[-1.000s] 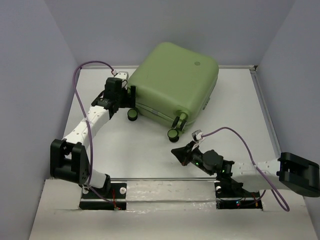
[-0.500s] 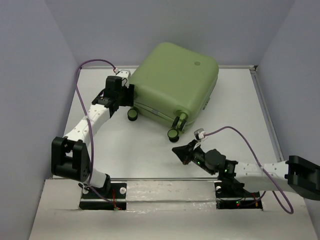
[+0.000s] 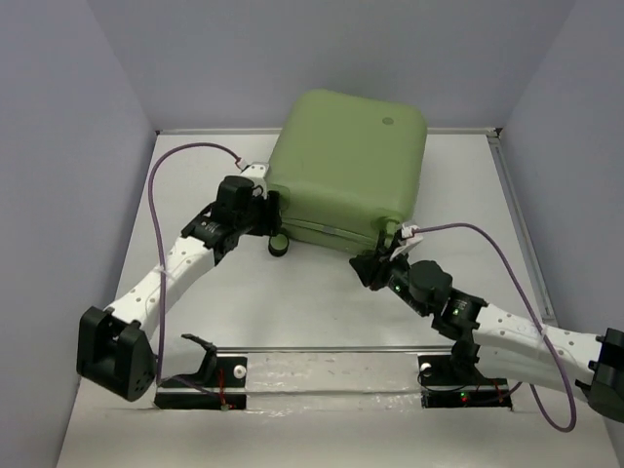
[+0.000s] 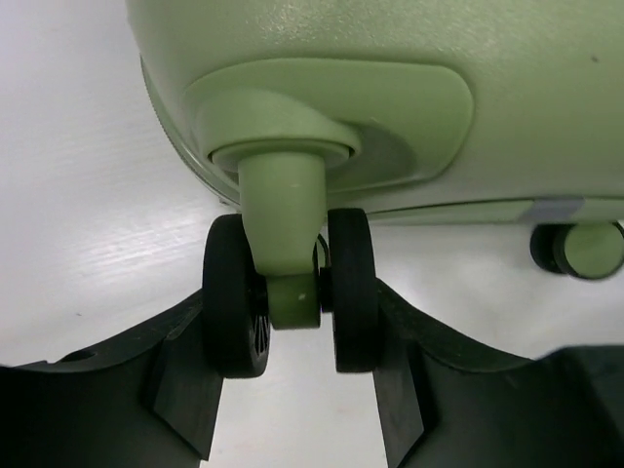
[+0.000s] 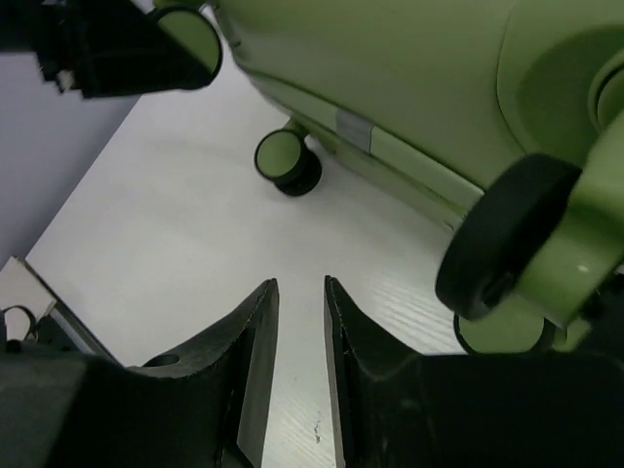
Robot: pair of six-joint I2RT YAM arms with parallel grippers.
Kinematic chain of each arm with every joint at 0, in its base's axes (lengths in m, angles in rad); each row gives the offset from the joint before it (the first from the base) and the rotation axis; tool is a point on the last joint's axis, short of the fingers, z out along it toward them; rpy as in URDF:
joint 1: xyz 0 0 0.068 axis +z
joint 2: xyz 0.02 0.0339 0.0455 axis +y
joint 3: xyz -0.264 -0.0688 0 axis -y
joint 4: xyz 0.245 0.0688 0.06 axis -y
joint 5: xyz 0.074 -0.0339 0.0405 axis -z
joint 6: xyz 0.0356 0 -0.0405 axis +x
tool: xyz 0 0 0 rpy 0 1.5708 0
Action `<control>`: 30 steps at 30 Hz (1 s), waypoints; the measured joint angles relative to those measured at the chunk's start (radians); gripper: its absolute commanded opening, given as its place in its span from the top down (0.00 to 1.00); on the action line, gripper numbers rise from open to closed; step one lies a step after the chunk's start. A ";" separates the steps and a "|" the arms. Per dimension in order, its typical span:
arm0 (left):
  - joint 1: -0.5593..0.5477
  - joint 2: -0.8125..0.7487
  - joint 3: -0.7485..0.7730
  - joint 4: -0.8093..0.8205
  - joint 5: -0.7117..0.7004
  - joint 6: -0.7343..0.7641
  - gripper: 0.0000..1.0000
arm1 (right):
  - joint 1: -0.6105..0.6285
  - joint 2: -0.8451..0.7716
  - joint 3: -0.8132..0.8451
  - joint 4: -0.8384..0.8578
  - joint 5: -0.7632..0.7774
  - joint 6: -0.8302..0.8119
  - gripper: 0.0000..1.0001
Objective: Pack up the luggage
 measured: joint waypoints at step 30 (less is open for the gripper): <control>-0.174 -0.434 -0.426 0.291 0.026 -0.589 0.94 | -0.226 0.159 0.044 -0.102 -0.596 -0.104 0.57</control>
